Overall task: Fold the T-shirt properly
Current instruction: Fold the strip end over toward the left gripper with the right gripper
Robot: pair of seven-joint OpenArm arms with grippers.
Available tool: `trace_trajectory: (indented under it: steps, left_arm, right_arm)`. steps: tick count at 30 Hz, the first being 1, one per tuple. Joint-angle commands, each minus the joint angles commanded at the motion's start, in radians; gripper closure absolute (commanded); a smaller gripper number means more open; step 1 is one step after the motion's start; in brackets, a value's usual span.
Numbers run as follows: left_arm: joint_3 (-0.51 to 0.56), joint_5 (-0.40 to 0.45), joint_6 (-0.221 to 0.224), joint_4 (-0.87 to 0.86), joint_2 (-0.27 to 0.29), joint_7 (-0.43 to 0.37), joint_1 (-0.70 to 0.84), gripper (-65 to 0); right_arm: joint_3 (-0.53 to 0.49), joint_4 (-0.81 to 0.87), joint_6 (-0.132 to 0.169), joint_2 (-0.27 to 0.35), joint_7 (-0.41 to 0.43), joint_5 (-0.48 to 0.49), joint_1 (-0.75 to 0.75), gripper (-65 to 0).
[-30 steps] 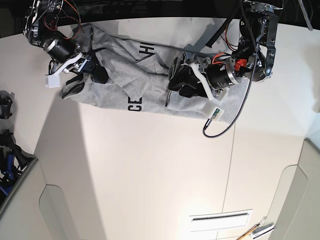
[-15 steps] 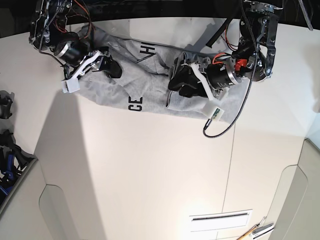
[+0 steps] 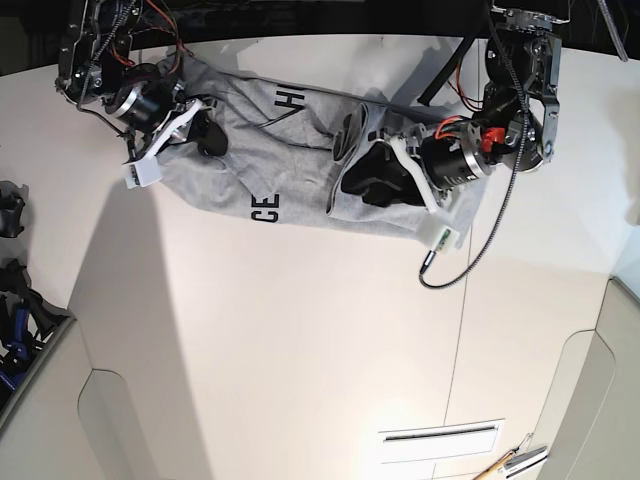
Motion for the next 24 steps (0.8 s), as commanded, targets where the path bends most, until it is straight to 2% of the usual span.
trace_trajectory:
  steps: [4, 8, 12, 17, 19, 21, 24]
  left_arm:
    - [-0.084, -0.008, 0.0, 0.005, 0.0, 0.03, 0.0, -31.4]
    - [-0.124, -0.005, 0.0, 0.005, 0.0, 0.062, 0.019, -31.4]
    - [-0.126, 0.023, 0.0, 0.004, 0.0, 0.058, 0.061, -31.4]
    - [-0.126, 0.059, 0.0, 0.003, 0.001, 0.021, 0.107, -31.4]
    - [-0.126, 0.059, 0.0, 0.002, 0.006, 0.005, 0.123, -31.4]
    - [-0.126, 0.059, 0.0, -0.005, 0.027, 0.005, 0.129, -31.4]
    - [-0.126, 0.06, 0.0, -0.032, 0.085, 0.005, 0.129, -31.4]
  right_arm:
    - [0.055, 0.004, 0.0, 0.066, 0.0, 0.004, 0.0, 0.0]
    - [0.108, 0.004, 0.002, 0.145, 0.0, 0.012, 0.0, 0.0]
    - [0.146, 0.004, 0.007, 0.245, -0.005, 0.045, 0.007, 0.0]
    - [0.177, 0.004, 0.008, 0.341, -0.065, 0.073, 0.081, 0.0]
    - [0.177, 0.004, 0.016, 0.362, -0.101, 0.082, 0.124, 0.0]
    - [0.176, 0.004, 0.019, 0.37, -0.146, 0.148, 0.166, 0.0]
    - [0.176, 0.004, 0.031, 0.369, -0.188, 0.18, 0.227, 0.0]
